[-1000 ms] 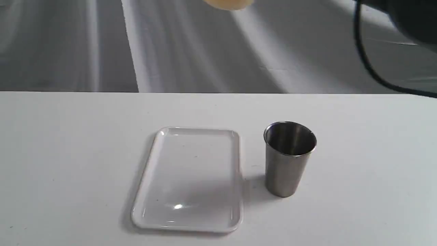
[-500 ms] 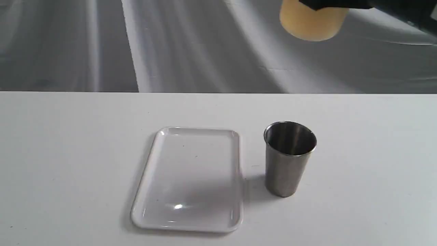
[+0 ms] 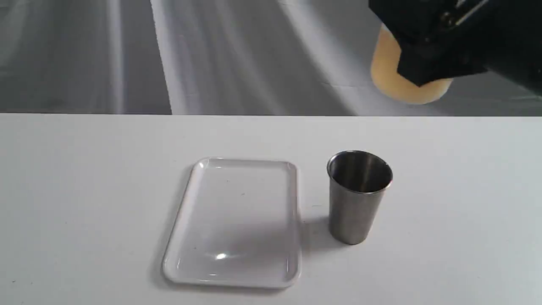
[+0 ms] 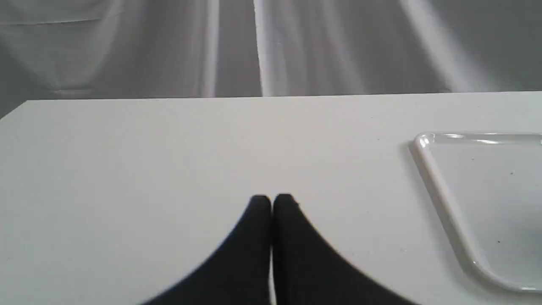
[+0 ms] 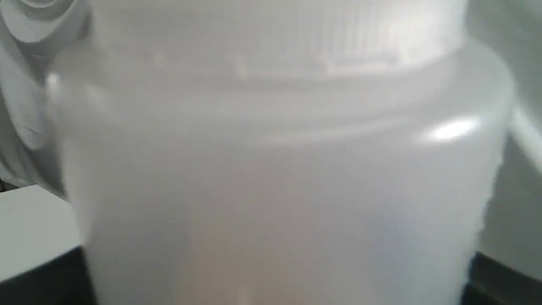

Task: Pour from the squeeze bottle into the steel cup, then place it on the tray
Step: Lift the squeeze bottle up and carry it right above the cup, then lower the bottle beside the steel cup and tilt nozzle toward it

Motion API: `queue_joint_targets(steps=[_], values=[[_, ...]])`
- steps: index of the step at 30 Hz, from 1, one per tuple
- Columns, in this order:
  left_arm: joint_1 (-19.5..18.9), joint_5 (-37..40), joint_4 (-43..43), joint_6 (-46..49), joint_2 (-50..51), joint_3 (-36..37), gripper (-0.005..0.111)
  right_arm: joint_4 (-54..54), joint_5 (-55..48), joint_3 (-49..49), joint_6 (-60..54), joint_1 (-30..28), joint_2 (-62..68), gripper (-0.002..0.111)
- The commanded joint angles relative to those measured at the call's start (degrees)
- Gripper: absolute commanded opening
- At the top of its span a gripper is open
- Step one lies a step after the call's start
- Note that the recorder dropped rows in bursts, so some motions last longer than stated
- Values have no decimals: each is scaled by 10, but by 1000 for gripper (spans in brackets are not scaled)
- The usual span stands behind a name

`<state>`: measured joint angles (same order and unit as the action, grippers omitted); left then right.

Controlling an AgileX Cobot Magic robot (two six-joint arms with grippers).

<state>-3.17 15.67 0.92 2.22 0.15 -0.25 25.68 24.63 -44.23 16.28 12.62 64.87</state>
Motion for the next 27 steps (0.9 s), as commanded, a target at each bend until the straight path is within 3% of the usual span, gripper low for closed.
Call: queue_joint_targets(steps=[1, 27], values=[[5, -4, 0, -1, -1, 3, 0, -34, 23, 25, -30, -2, -23, 0], [5, -4, 0, -1, -1, 3, 0, -12, 6, 81, -45, -128, -55, 0]])
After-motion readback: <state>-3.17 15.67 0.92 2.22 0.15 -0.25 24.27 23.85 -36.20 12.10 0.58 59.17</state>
